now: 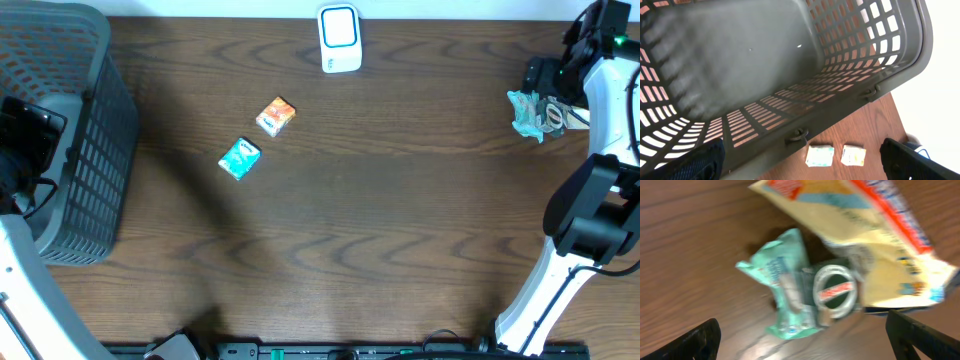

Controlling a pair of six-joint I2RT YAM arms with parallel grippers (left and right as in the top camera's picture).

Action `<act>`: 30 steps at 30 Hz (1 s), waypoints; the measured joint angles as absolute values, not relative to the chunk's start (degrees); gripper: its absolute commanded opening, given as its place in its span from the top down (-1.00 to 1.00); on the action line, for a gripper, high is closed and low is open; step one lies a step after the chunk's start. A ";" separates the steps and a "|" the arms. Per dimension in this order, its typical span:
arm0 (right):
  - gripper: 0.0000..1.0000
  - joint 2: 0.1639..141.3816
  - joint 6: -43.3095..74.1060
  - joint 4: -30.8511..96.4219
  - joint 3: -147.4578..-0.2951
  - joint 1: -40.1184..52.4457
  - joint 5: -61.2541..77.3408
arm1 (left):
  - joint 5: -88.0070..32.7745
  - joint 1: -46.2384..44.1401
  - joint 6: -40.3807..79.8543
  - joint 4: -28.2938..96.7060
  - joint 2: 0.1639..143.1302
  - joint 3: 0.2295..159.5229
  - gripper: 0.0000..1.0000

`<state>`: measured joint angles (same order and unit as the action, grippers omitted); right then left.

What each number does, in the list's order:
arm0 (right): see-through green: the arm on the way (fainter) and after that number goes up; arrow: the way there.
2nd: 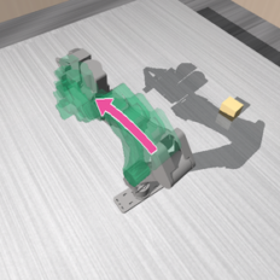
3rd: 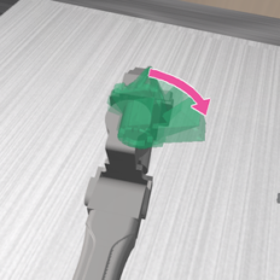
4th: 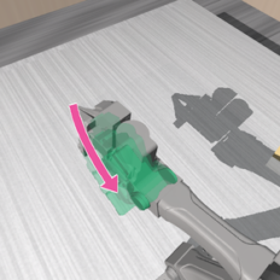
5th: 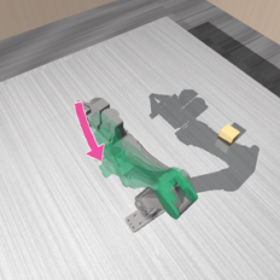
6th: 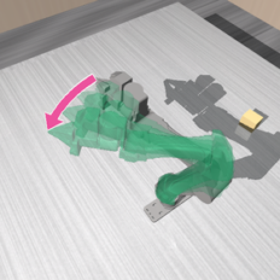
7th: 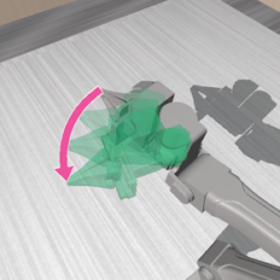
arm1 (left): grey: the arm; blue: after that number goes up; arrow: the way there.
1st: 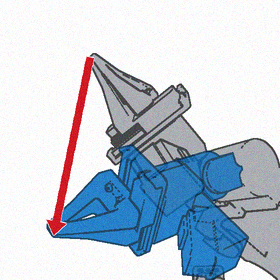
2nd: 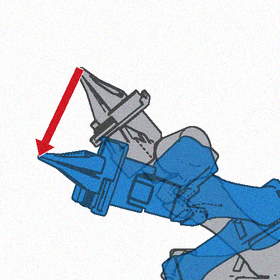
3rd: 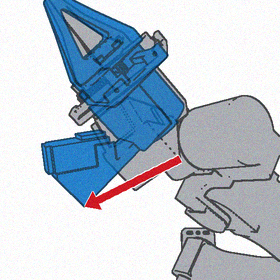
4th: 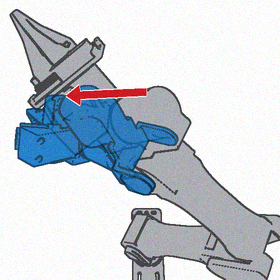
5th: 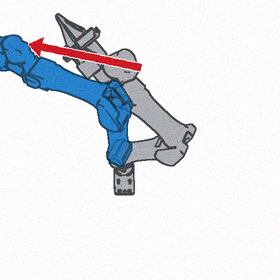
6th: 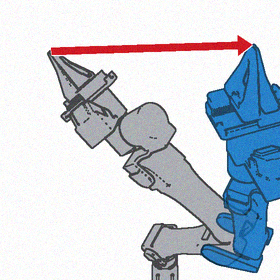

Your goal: Scan the item barcode

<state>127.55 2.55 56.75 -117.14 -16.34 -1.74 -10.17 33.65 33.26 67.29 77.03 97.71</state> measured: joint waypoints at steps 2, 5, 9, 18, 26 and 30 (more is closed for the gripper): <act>-0.99 127.52 2.63 57.23 -117.14 -15.97 0.16 | -10.20 33.65 33.26 67.29 77.03 97.71 -0.95; -0.98 127.52 3.05 58.24 -117.14 -14.70 5.06 | -10.20 33.65 33.26 67.29 77.03 97.71 -0.95; -0.99 127.52 3.44 59.46 -117.14 -11.84 13.91 | -10.20 33.65 33.26 67.29 77.03 97.71 -0.95; -0.69 127.52 3.92 60.86 -116.27 2.44 29.26 | -10.20 33.65 33.26 67.29 77.03 97.71 -0.95; -0.43 127.55 13.80 48.99 -114.08 17.19 30.87 | -10.20 33.65 33.26 67.29 77.03 97.71 -0.95; -0.47 127.55 21.89 39.75 -113.97 22.37 28.82 | -10.20 33.65 33.26 67.29 77.03 97.71 -0.95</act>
<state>127.55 21.89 39.75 -113.97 22.37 28.82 -10.20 33.65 33.26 67.29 77.03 97.71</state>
